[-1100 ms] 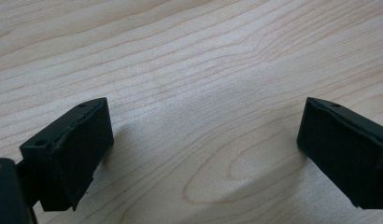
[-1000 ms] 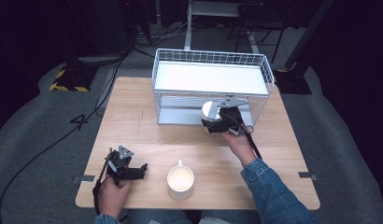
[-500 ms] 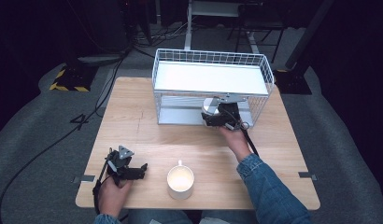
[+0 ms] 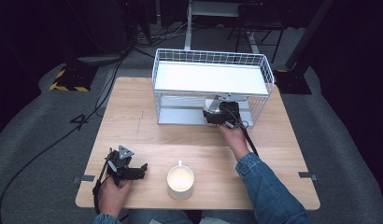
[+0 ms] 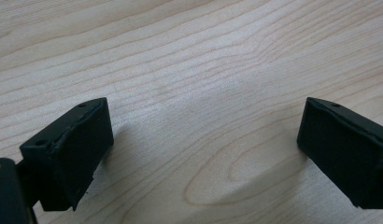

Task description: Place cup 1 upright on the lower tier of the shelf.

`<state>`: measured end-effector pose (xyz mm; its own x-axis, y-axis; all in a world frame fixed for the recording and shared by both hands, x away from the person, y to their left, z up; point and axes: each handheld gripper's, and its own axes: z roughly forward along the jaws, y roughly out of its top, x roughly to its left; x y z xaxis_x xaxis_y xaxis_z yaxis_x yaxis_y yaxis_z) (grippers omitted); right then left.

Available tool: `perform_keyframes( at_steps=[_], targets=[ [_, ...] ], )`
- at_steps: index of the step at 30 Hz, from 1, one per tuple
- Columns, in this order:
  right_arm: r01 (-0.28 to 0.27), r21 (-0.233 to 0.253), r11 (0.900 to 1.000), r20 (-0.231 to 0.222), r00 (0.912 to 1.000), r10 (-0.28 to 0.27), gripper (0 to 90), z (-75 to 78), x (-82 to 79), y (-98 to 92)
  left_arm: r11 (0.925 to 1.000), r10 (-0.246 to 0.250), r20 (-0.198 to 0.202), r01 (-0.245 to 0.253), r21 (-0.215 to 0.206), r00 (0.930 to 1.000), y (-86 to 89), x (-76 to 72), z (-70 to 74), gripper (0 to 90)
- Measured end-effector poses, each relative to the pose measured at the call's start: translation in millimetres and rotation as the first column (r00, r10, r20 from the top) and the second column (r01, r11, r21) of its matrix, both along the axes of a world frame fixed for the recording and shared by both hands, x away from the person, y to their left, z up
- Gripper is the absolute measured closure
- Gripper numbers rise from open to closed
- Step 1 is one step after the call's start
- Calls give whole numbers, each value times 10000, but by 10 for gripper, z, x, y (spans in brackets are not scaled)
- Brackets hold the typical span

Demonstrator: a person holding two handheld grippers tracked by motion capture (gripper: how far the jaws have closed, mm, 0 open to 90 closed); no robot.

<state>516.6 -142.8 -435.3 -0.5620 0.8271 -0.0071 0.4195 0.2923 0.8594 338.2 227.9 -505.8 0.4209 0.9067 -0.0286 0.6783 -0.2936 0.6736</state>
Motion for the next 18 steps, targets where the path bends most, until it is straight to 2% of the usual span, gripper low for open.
perform_keyframes(
  at_steps=[15, 17, 18],
  targets=[
    [148, -46, 9999, -49, 9999, -149, 73, -68, 44, 5, 10000, 6, 0, -6, -4, 10000, -1, 0, 0, 41],
    [148, 2, 9999, 3, 9999, -148, 73, -75, 53, -1, 10000, 4, 2, -4, -1, 10000, 0, 0, 0, 41],
    [176, -102, 9998, 173, 9997, -174, 73, -83, 60, -5, 10000, 3, -2, -3, -2, 10000, 0, 0, 0, 42]
  ],
)
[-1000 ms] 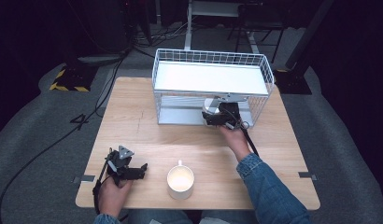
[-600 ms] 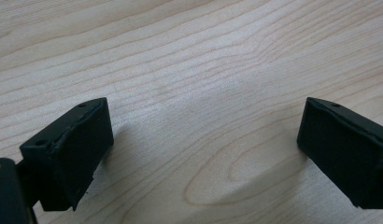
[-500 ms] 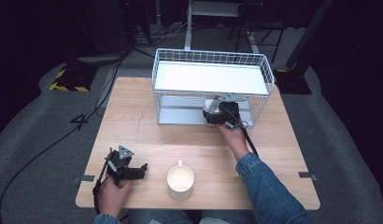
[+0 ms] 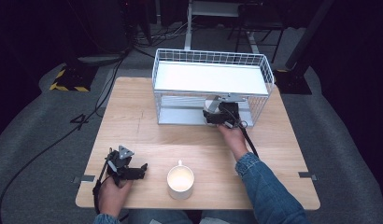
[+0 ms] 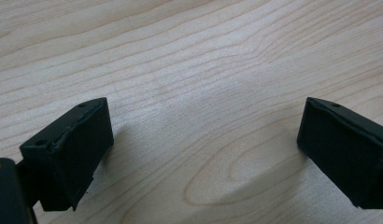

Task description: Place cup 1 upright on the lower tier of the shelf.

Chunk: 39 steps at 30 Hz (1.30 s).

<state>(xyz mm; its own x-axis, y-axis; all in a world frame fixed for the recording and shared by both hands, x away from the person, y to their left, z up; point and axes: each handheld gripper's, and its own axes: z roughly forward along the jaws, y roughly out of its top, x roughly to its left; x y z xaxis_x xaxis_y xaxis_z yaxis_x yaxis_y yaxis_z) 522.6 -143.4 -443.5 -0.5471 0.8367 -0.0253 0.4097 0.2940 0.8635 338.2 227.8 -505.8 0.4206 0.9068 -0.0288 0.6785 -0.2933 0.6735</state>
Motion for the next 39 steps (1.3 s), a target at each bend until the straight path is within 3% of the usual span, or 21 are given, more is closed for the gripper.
perform_keyframes(
  at_steps=[10, 17, 23, 31, 39],
  targets=[
    [40, -91, 10000, 468, 9989, -36, 70, -37, 17, 0, 10000, -5, -1, 5, 5, 10000, 0, 0, 0, 41],
    [39, -281, 9996, 448, 9990, -26, 67, -48, 23, -19, 10000, 0, 3, 0, -2, 10000, 0, 0, 0, 41],
    [30, -153, 9999, 398, 9992, -24, 65, -57, 25, -43, 10000, -2, 2, 2, 4, 10000, 0, 0, 0, 42],
    [-54, -122, 9999, 386, 9992, 58, 0, -75, 15, -62, 10000, -5, 0, 5, 1, 10000, 0, 0, 0, 41],
    [-170, -264, 9995, 537, 9984, 184, 0, -30, -69, -100, 10000, -5, 0, 5, 4, 10000, 0, 0, 0, 41]
  ],
)
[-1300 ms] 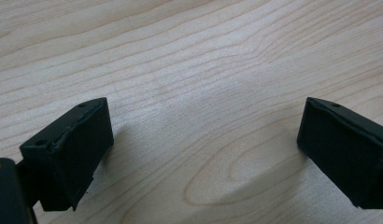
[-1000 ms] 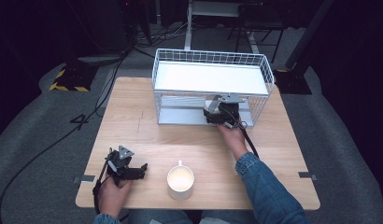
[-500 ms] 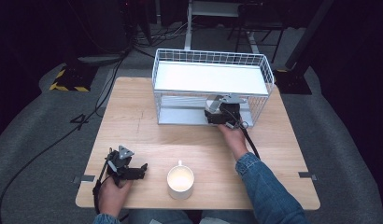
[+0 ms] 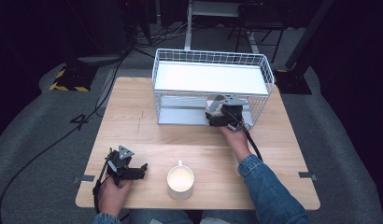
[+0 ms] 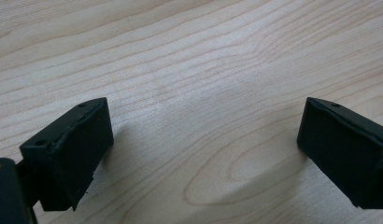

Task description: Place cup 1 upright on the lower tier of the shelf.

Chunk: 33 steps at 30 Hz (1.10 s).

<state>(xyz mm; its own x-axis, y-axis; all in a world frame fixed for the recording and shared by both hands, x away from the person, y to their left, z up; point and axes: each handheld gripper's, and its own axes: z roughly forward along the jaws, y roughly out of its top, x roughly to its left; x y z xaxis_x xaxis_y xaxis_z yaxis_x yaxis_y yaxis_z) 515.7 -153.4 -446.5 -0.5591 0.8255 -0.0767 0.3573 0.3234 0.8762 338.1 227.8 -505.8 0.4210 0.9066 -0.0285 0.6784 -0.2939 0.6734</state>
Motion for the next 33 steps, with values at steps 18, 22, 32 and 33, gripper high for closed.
perform_keyframes(
  at_steps=[18, 22, 32, 33],
  targets=[
    [-144, 6, 9999, 133, 9998, 143, 0, 229, -360, -312, 9999, -106, -15, 106, -15, 9999, 2, 15, 1, 41],
    [-243, 329, 9992, 133, 9996, 239, 0, 327, -506, -454, 9998, -190, -25, 190, 9, 9998, 6, 25, 2, 41],
    [-597, 483, 9970, -59, 9982, 601, 2, 410, -782, -694, 9998, -212, -23, 212, -2, 9998, 9, 30, 1, 41],
    [-661, 458, 9968, -75, 9978, 665, 2, 424, -845, -741, 9997, -249, -26, 249, 12, 9997, 11, 33, 2, 41]
  ],
)
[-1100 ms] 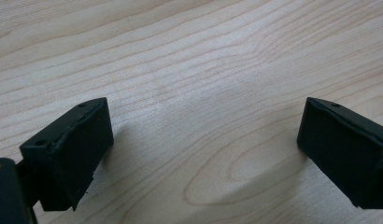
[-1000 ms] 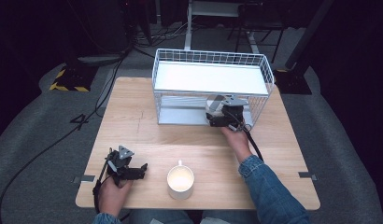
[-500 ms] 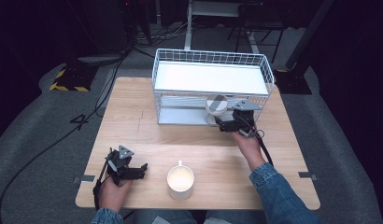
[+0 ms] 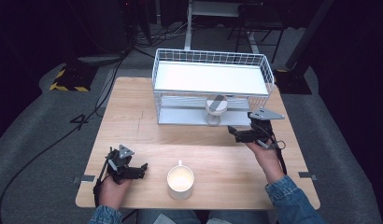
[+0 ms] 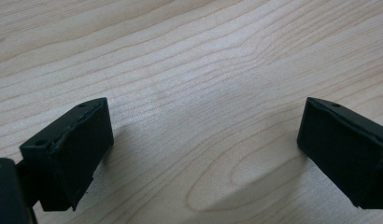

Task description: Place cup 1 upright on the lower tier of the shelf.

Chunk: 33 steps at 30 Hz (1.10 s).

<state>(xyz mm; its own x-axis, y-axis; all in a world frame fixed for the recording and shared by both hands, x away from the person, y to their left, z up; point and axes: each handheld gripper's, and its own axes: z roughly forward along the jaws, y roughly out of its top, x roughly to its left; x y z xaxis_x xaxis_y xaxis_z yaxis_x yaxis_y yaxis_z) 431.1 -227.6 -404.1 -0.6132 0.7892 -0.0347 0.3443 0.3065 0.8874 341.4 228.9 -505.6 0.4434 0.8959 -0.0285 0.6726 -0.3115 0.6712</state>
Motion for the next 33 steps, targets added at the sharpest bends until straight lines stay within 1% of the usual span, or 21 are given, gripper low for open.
perform_keyframes(
  at_steps=[2, 4, 5, 7, 8, 11, 12, 13, 16, 17, 18, 19, 23, 25, 27, 28, 29, 30, 31, 32, 33],
  targets=[
    [-75, -28, 10000, -78, 9999, 75, 3, 18, -80, -69, 10000, -11, 14, 11, -1, 10000, 0, 3, -1, 41],
    [-94, -38, 9999, -106, 9999, 93, 3, 25, -103, -94, 10000, -9, -4, 9, 3, 10000, -1, 4, 0, 40],
    [-133, 87, 9999, -209, 9997, 135, 4, 34, -173, -162, 10000, 18, 23, -18, -25, 10000, -6, 11, -2, 39],
    [-168, 75, 9998, -225, 9996, 170, 5, 35, -194, -184, 10000, 6, 7, -6, -5, 10000, -6, 13, -1, 38],
    [-188, 1, 9998, -317, 9993, 188, 12, 30, -260, -237, 10000, 16, 12, -16, 4, 10000, -6, 14, -1, 38],
    [-149, -254, 9996, -357, 9993, 140, 24, 1, -341, -296, 10000, 7, 11, -7, 13, 10000, -6, 14, -1, 37],
    [-149, -254, 9996, -357, 9993, 140, 24, 1, -341, -296, 10000, 7, 11, -7, 13, 10000, -6, 14, -1, 37],
    [-163, -352, 9992, -452, 9989, 147, 36, -33, -406, -354, 10000, 12, 14, -12, 11, 10000, -7, 14, -1, 38],
    [-146, -389, 9991, -543, 9984, 124, 37, -81, -498, -418, 10000, 12, 16, -12, 12, 10000, -7, 14, -1, 38],
    [-146, -389, 9991, -543, 9984, 124, 37, -81, -498, -418, 10000, 12, 16, -12, 12, 10000, -7, 14, -1, 38],
    [-237, -451, 9987, -562, 9982, 211, 37, -113, -564, -453, 10000, 32, 21, -32, 1, 10000, -10, 12, -2, 38],
    [-282, -453, 9986, -562, 9981, 257, 37, -132, -595, -472, 10000, 32, 21, -32, 1, 10000, -10, 12, -2, 39],
    [-234, -178, 9996, -705, 9973, 221, 37, -229, -696, -558, 10000, 55, 21, -55, -13, 10000, -13, 9, -2, 40],
    [-118, -147, 9998, -785, 9969, 107, 37, -283, -731, -592, 10000, 56, 18, -56, -14, 10000, -14, 9, -2, 40],
    [-164, -168, 9997, -820, 9965, 149, 37, -304, -734, -603, 10000, 48, 22, -48, -6, 10000, -13, 9, -2, 40],
    [-213, -397, 9990, -1028, 9946, 171, 39, -353, -746, -629, 10000, 53, 19, -53, -10, 10000, -13, 9, -2, 40],
    [-213, -397, 9990, -1028, 9946, 171, 39, -353, -746, -629, 10000, 53, 19, -53, -10, 10000, -13, 9, -2, 40],
    [-80, -516, 9986, -963, 9953, 30, 39, -398, -766, -661, 10000, 55, 19, -55, -13, 10000, -13, 9, -2, 40],
    [-39, -486, 9988, -1023, 9948, -11, 39, -439, -773, -682, 10000, 46, 18, -46, -6, 10000, -13, 9, -2, 40],
    [-39, -486, 9988, -1023, 9948, -11, 39, -439, -773, -682, 10000, 46, 18, -46, -6, 10000, -13, 9, -2, 40],
    [64, -607, 9981, -1287, 9916, -142, 41, -509, -773, -712, 10000, 44, 21, -44, -1, 10000, -13, 9, -2, 40]
  ],
)
